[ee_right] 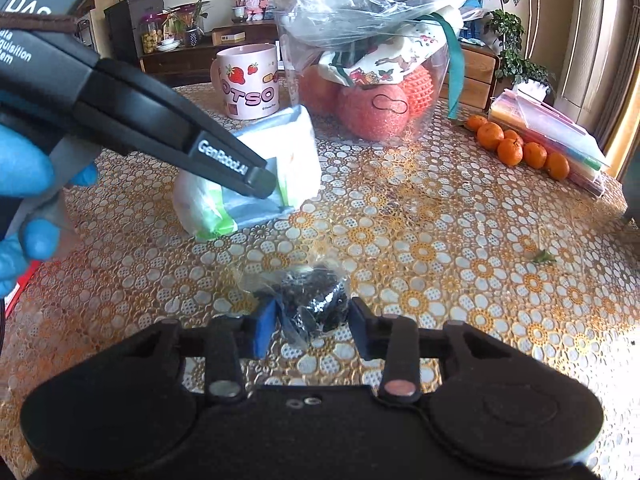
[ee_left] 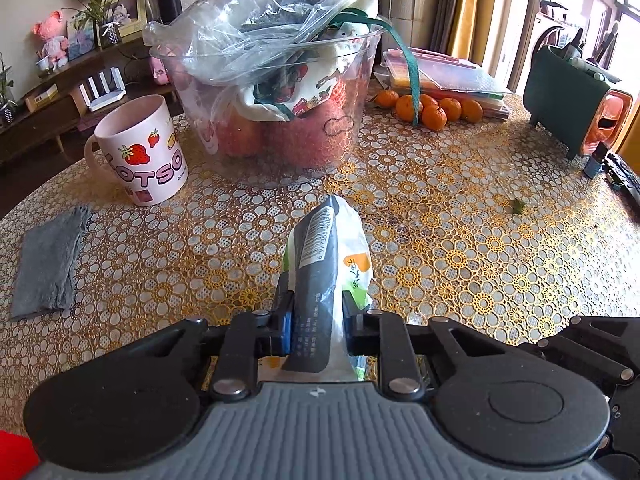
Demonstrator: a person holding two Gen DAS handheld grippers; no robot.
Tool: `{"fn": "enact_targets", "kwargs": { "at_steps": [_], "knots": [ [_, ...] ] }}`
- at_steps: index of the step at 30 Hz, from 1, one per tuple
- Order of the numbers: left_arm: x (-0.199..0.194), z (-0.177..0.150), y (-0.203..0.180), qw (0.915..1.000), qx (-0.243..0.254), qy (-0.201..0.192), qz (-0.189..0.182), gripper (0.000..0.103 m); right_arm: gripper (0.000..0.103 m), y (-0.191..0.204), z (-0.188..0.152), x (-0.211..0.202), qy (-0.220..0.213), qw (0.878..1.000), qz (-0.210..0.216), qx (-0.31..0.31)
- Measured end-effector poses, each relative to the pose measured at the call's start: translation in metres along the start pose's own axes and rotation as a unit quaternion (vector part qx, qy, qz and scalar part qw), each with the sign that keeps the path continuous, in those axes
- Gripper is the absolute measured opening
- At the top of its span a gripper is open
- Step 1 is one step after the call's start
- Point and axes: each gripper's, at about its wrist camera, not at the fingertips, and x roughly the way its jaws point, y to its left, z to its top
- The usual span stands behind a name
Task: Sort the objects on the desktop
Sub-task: 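Carry the wet wipes and black bag with both tools over the red box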
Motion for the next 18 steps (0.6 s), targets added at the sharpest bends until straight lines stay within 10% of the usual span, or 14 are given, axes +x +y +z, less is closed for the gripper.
{"fn": "enact_targets", "kwargs": {
  "at_steps": [18],
  "knots": [
    [-0.108,-0.039,-0.004,0.9993,-0.014,-0.019,-0.027,0.021,0.034,0.02,-0.019,-0.089,-0.02,1.0,0.0,0.011]
  ]
}}
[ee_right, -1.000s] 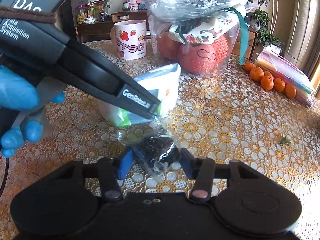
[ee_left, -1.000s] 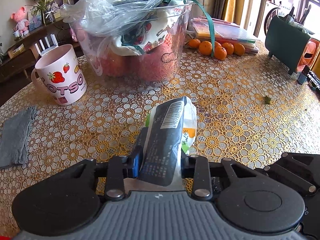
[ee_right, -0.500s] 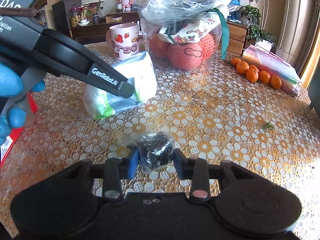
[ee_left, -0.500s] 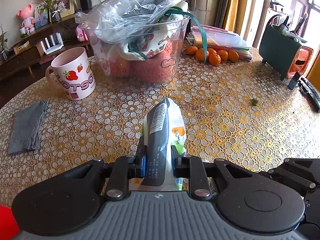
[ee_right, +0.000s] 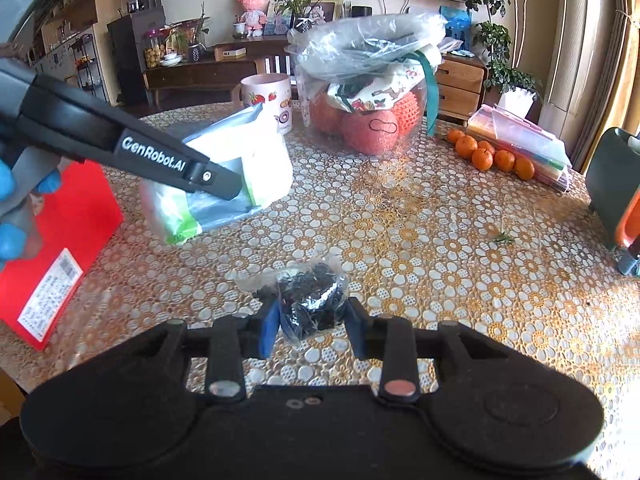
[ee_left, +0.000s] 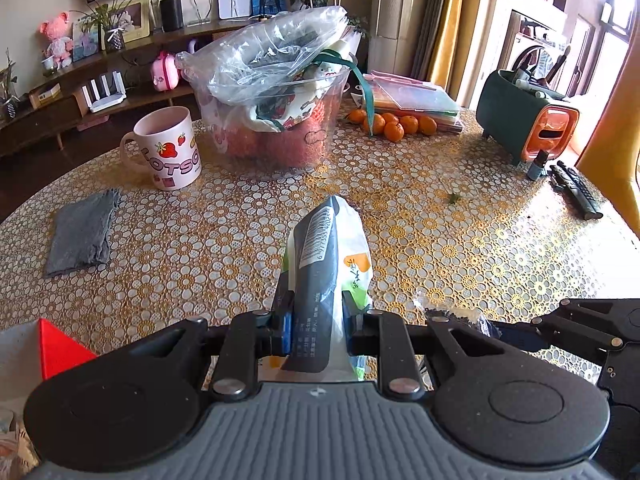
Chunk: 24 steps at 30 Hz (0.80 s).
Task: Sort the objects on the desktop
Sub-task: 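Carry the wet wipes and black bag with both tools over the red box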
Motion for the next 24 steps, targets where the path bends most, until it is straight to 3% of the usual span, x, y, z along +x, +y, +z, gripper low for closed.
{"fn": "enact_targets", "kwargs": {
  "at_steps": [12,24],
  "knots": [
    [-0.086,-0.041,0.013,0.9996,-0.008,-0.021,-0.018,0.021,0.034,0.033,-0.006,-0.067,-0.022,1.0,0.018,0.002],
    [-0.147,-0.081,0.055,0.9988,-0.028,-0.037,-0.013,0.021,0.034,0.084,-0.004,-0.099,-0.032,0.999,0.042,-0.013]
  ]
}}
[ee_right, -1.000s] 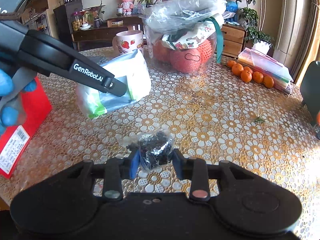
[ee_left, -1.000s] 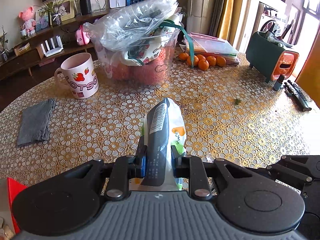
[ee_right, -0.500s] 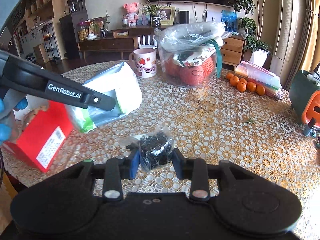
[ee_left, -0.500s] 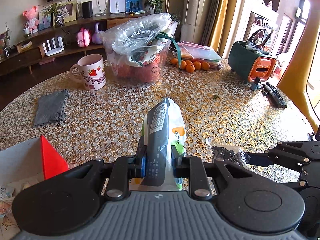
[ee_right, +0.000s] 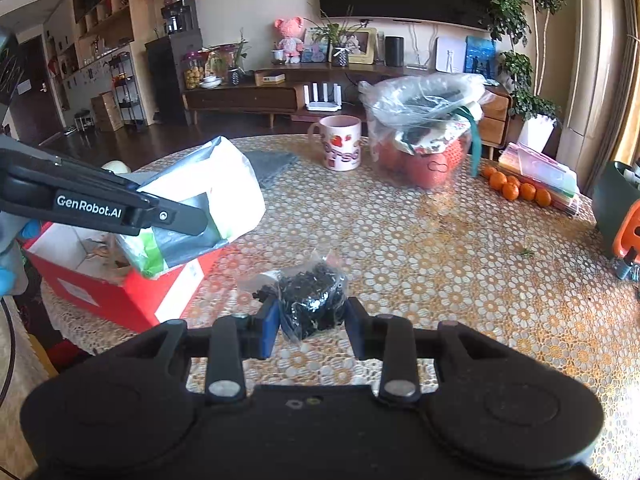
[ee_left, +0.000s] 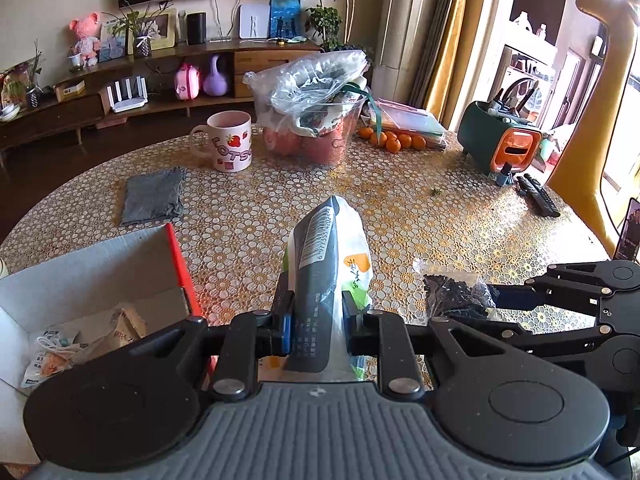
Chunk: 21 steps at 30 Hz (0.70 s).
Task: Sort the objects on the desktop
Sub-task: 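Carry the wet wipes and black bag with both tools over the red box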
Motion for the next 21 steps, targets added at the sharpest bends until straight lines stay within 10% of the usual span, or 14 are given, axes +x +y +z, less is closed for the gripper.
{"fn": "enact_targets", "kwargs": {
  "at_steps": [21],
  "knots": [
    [-0.066,-0.047,0.107,0.9965,-0.056,-0.017,0.06,0.021,0.034,0.109,0.032,0.013,-0.011,0.995,0.063,-0.071]
  ]
}}
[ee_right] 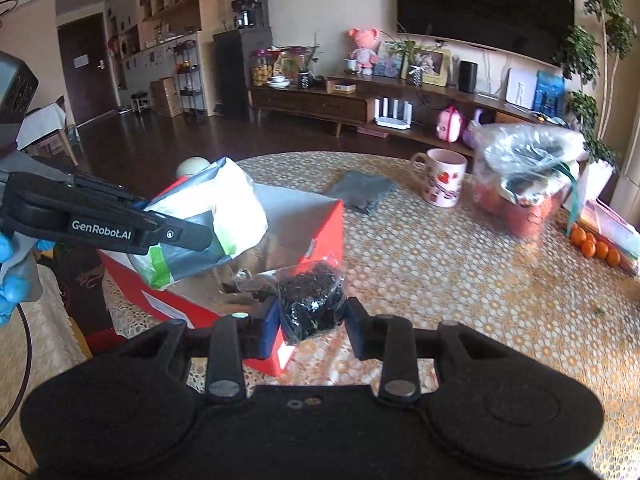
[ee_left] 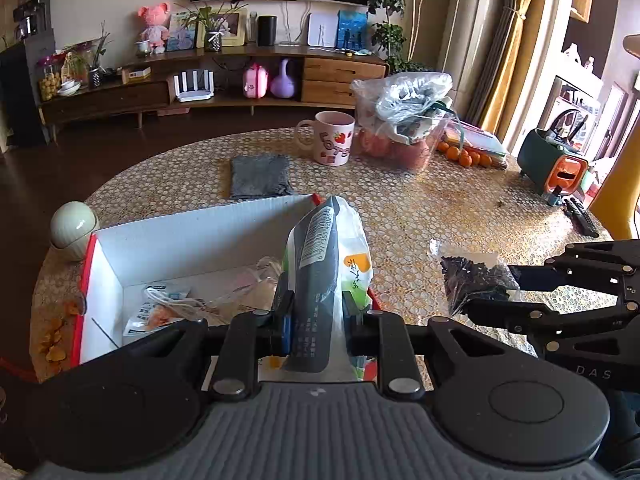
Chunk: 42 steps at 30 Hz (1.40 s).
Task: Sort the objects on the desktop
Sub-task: 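Carry the wet wipes and black bag with both tools over the red box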
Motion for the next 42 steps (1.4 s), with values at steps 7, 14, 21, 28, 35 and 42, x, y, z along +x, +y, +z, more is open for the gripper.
{"fn": "enact_targets", "kwargs": {
  "at_steps": [7,14,21,28,35,42],
  "knots": [
    [-0.008,-0.004,0.046,0.9986,-0.026,-0.006,0.047,0.021,0.034,0.022,0.016,0.013,-0.002,1.0,0.012,-0.026],
    [0.0,-0.005,0.088,0.9951,-0.042,0.003,0.089,0.021,0.035,0.039,0.03,0.035,0.008,0.999,0.021,-0.042],
    [0.028,-0.007,0.101,0.9924,-0.03,0.018,0.118,0.021,0.035,0.058,0.035,0.068,0.022,0.998,0.025,-0.047],
    [0.059,-0.012,0.107,0.9894,-0.023,0.047,0.136,0.021,0.035,0.071,0.032,0.092,0.04,0.997,0.025,-0.059],
    [0.078,-0.018,0.109,0.9874,-0.015,0.068,0.142,0.021,0.035,0.075,0.028,0.106,0.053,0.996,0.024,-0.066],
    [0.091,-0.024,0.106,0.9858,-0.007,0.089,0.142,0.021,0.035,0.073,0.022,0.115,0.064,0.995,0.019,-0.068]
  ]
}}
